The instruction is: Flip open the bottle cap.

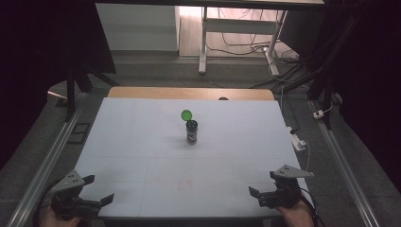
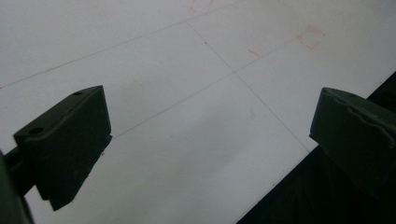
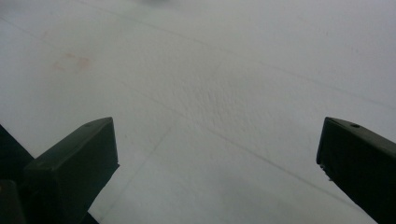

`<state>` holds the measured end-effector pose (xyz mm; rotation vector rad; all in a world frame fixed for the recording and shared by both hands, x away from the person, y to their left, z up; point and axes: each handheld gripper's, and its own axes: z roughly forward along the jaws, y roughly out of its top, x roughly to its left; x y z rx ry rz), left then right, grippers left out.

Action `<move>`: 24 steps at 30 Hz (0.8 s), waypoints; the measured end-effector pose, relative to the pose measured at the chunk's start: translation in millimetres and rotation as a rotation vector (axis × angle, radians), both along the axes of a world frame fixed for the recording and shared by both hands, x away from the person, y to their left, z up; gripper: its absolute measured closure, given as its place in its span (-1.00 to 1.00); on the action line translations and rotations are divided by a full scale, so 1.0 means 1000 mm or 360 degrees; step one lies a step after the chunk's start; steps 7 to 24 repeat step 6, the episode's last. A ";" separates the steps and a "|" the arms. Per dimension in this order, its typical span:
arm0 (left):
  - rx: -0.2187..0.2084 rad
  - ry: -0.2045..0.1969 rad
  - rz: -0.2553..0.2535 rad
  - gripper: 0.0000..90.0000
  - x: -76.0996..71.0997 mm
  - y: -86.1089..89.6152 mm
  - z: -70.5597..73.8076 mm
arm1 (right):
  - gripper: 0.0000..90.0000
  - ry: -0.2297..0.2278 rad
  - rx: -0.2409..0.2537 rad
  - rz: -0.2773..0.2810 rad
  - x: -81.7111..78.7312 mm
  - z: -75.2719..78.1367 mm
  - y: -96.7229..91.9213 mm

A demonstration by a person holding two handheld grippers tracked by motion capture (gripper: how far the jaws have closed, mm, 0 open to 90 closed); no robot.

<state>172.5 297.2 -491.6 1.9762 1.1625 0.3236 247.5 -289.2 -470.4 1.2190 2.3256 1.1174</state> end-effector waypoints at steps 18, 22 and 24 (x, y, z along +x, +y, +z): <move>0.0015 0.0028 -0.0009 -1.00 0.002 -0.001 -0.001 | -1.00 0.0033 -0.0008 -0.0018 0.001 -0.002 -0.002; 0.0015 0.0028 -0.0009 -1.00 0.002 -0.001 -0.001 | -1.00 0.0033 -0.0008 -0.0018 0.001 -0.002 -0.002; 0.0015 0.0028 -0.0009 -1.00 0.002 -0.001 -0.001 | -1.00 0.0033 -0.0008 -0.0018 0.001 -0.002 -0.002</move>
